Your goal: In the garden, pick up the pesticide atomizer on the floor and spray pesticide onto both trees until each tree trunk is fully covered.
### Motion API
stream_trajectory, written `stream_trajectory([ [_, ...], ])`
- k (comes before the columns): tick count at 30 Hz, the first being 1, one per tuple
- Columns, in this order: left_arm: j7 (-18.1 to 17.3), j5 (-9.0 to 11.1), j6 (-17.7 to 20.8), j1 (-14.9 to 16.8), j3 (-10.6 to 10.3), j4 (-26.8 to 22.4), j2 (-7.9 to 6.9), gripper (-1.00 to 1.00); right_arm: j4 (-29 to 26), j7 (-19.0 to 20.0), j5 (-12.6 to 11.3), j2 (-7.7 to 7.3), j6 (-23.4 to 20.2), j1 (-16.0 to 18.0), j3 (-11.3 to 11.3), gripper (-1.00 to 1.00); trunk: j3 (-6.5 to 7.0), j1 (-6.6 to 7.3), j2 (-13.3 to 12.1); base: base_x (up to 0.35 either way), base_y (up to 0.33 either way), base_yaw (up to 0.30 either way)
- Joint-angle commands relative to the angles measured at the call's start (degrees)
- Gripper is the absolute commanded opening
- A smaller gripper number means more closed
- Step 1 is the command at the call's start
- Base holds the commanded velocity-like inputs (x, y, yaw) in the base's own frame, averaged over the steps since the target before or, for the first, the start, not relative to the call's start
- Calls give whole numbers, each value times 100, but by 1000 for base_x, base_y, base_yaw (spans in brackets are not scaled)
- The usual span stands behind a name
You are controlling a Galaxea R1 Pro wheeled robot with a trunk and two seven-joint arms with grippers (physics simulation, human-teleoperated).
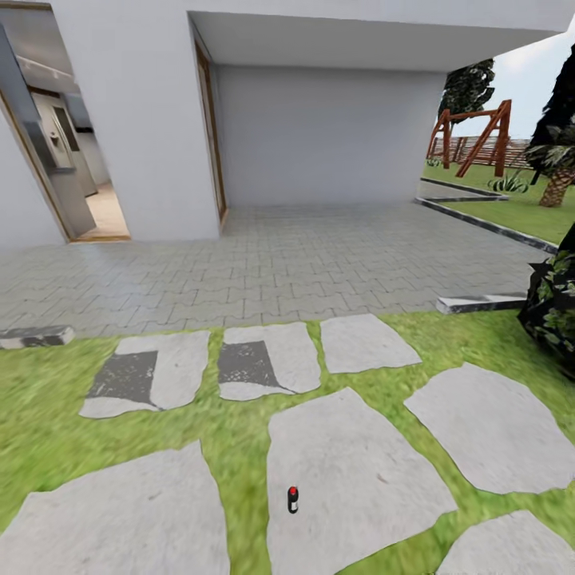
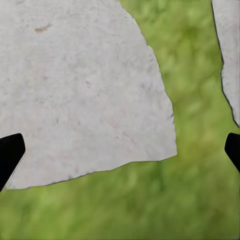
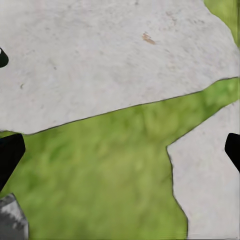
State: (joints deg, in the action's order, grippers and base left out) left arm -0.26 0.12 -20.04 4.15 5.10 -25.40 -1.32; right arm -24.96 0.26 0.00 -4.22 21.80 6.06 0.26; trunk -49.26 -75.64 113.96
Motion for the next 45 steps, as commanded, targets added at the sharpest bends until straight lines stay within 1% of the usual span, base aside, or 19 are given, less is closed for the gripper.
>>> stream_trajectory([
  [1,0,-1,0,0,0,0,0,100,0,0,0,0,0,0,0,100,0,0,0,100,172,-262],
  [5,0,3,0,-1,0,0,0,100,0,0,0,0,0,0,0,100,0,0,0,62,108,-262],
  [28,0,0,-1,10,-3,-6,-13,100,0,0,0,0,0,0,0,100,0,0,0,1,1,-262],
  [30,3,26,0,27,2,-7,-41,100,0,0,0,0,0,0,0,100,0,0,0,0,0,-262],
  [33,6,54,3,44,6,-8,-143,100,0,-3,0,0,0,0,-2,100,0,0,0,0,0,-262],
  [34,-10,67,11,163,3,-5,-248,100,0,-6,0,0,0,0,-9,100,0,0,0,0,0,-168],
  [35,-25,67,21,281,-1,-2,-295,100,-5,-7,0,0,3,0,-12,100,0,0,0,0,0,-107],
  [36,-31,65,31,345,-3,0,-312,100,-11,-9,0,0,4,0,-13,100,0,0,0,0,0,-86],
  [38,-45,52,77,604,-6,26,-358,100,-51,-14,3,0,12,0,-11,100,0,0,0,0,0,-45],
  [39,-49,48,85,672,-9,42,-366,100,-63,-14,4,0,13,0,-10,100,0,0,0,0,0,-28],
  [40,-52,36,99,894,-26,113,-378,100,-137,-27,7,0,14,6,-10,100,0,0,0,0,0,-14],
  [41,-52,21,111,1263,-44,317,-384,100,-487,-44,8,0,9,87,-13,100,0,0,0,0,0,-5],
  [43,-53,22,113,1526,-49,528,-386,100,-815,-49,9,0,-3,292,-16,100,0,0,0,0,0,-2],
  [44,-53,17,115,1738,-51,694,-384,100,-964,-53,10,2,-28,594,-17,100,0,0,0,0,0,0],
  [45,-53,14,119,1845,-52,754,-383,100,-1005,-57,9,5,-43,826,-17,100,0,0,0,0,0,0],
])
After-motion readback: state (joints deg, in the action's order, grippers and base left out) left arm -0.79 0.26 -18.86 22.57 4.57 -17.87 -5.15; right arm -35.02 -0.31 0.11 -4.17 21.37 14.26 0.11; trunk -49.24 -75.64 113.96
